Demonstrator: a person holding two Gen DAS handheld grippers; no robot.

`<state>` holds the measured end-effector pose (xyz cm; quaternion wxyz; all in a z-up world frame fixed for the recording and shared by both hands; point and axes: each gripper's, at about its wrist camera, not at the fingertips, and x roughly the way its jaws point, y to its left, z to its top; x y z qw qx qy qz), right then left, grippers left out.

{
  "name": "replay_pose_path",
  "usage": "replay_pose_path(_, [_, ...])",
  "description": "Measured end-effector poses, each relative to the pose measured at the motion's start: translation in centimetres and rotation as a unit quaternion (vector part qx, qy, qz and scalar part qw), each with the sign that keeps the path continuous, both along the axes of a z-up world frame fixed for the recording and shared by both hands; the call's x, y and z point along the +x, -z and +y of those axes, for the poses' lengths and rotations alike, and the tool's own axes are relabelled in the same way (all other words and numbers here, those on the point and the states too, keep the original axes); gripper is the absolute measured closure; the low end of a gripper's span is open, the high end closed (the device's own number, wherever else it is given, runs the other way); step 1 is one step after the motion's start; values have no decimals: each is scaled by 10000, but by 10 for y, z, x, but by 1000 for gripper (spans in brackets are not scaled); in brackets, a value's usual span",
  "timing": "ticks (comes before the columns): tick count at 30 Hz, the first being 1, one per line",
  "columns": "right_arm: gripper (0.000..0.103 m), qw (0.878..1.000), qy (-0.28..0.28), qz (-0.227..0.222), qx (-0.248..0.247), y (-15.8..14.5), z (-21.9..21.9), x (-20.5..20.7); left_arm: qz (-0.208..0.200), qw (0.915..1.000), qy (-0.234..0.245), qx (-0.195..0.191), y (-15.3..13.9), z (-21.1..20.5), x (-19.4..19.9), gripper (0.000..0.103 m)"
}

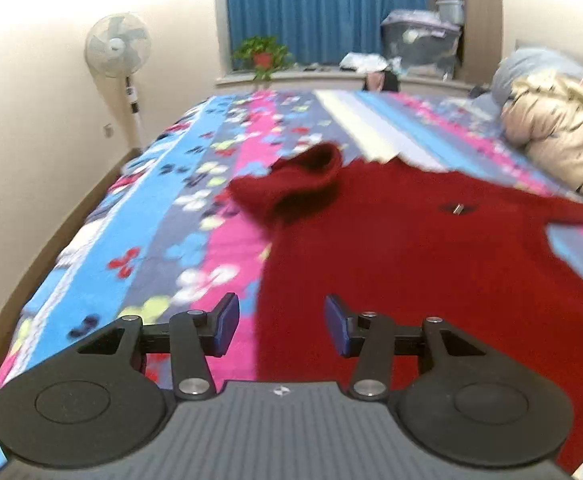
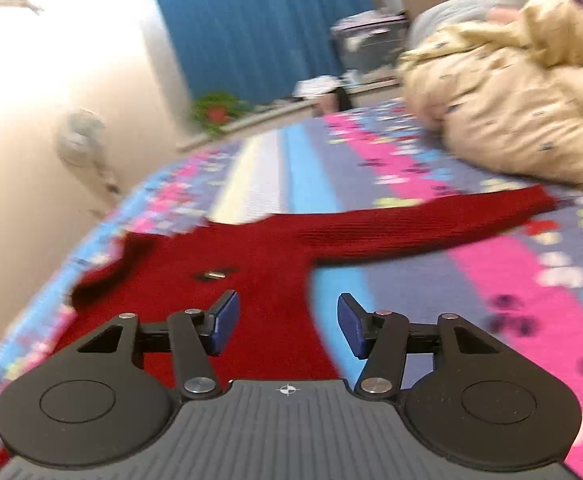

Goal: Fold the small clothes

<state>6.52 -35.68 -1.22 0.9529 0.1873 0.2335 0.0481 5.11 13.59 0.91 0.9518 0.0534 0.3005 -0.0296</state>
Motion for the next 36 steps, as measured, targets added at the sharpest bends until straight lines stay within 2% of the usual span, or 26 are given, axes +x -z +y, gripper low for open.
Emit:
replay_pose_path(3, [47,9994,-332,-65,39,-1,21,26,-4,9998,167,-101,-26,-21,32,50])
replay_pose_path(7, [47,9981,-588,-81,173,0,52,54,271,9970,231,-693,-63,-42,102,50])
replay_pose_path(12, [48,9949,-750,-534,-424,-17,82,72,334,9969,-174,-697,-79,-69,197,50])
replay_pose_path(14, [48,9932,-636,-337,-919,-13,89,81,486,9954,-352,-745,-72,-74,235,50])
replay_pose_path(16, [48,9911,-698,-14,-1136,-6,92,94,649,9936,-535,-751,-58,-79,268,48])
replay_pose_path(19, [48,9904,-857,318,-1033,2,92,108,956,9891,-775,-806,-31,-85,318,47])
replay_pose_path(21, [48,9880,-964,406,-1136,5,94,111,1124,9845,-905,-995,-13,-86,353,42])
replay_pose_path(23, [48,9867,-952,367,-1263,7,95,114,1251,9792,-1018,-1230,3,-87,381,30])
replay_pose_path(27, [48,9867,-1017,490,-1167,14,92,122,1521,9677,-1325,-1512,35,-84,433,30])
replay_pose_path(28, [48,9861,-1033,548,-1184,18,92,125,1637,9653,-1305,-1562,45,-81,445,37])
replay_pose_path(29, [48,9852,-1045,596,-1222,20,92,127,1712,9631,-1296,-1623,51,-77,451,64])
replay_pose_path(30, [48,9842,-1056,642,-1266,23,93,128,1751,9617,-1204,-1730,57,-71,456,83])
replay_pose_path(31, [48,9836,-1065,681,-1288,26,94,129,1747,9618,-1013,-1849,57,-63,457,90])
replay_pose_path(32, [48,9831,-1071,722,-1293,28,94,130,1584,9675,-904,-1752,51,-57,454,91])
replay_pose_path(34, [48,9826,-1096,763,-1291,30,95,132,992,9832,-785,-1318,29,-36,433,91])
replay_pose_path(36, [48,9820,-1121,752,-1324,30,99,131,460,9871,-976,-1179,5,3,400,91])
